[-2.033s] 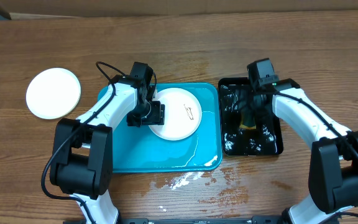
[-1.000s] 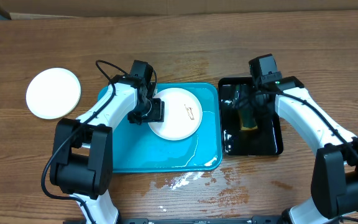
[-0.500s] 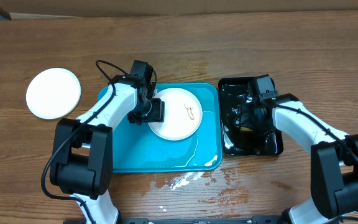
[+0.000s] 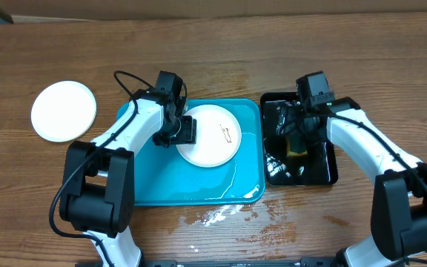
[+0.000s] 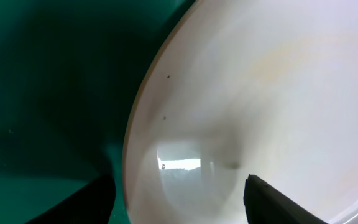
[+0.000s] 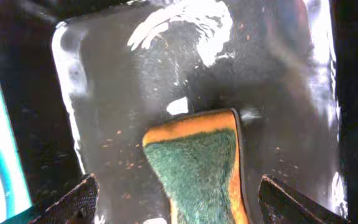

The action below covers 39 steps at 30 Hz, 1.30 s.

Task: Clean dirty plates on tray and stack at the side
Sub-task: 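Rub sponge around black tray with right gripper while left holds plate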

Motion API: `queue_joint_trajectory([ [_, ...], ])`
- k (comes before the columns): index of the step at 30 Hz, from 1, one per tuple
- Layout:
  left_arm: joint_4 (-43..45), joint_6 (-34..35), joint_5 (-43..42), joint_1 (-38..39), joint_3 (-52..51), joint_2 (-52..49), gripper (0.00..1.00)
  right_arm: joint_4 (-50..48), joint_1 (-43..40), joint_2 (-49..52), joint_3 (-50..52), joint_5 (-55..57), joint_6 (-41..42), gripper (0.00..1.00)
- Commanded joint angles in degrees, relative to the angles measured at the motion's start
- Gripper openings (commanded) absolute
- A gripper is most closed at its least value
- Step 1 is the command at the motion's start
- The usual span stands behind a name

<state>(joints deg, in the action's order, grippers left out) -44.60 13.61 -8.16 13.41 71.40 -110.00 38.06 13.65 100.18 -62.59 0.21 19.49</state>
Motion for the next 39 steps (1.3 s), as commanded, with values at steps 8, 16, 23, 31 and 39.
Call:
queue_joint_trajectory([
  [8,2.54,0.61,1.88,0.11,-1.99,-0.28,0.51,-3.1,0.17,3.39,2.91,0.07,-1.6,0.47],
  [16,2.86,0.61,2.78,0.11,-1.97,-0.33,0.04,4.24,0.17,3.34,-4.0,-2.51,-1.92,0.04],
  [23,2.49,0.85,2.19,0.11,-1.86,-0.33,0.04,18.49,0.17,3.32,-15.58,-2.47,-1.92,0.04],
  [31,2.47,1.88,2.21,0.11,-1.86,-0.33,0.04,21.29,0.17,2.8,-18.38,-0.74,-1.86,0.04],
  [39,1.75,9.09,4.09,0.0,-1.86,-0.33,0.04,20.74,0.09,2.58,-17.4,-0.13,2.14,0.04],
])
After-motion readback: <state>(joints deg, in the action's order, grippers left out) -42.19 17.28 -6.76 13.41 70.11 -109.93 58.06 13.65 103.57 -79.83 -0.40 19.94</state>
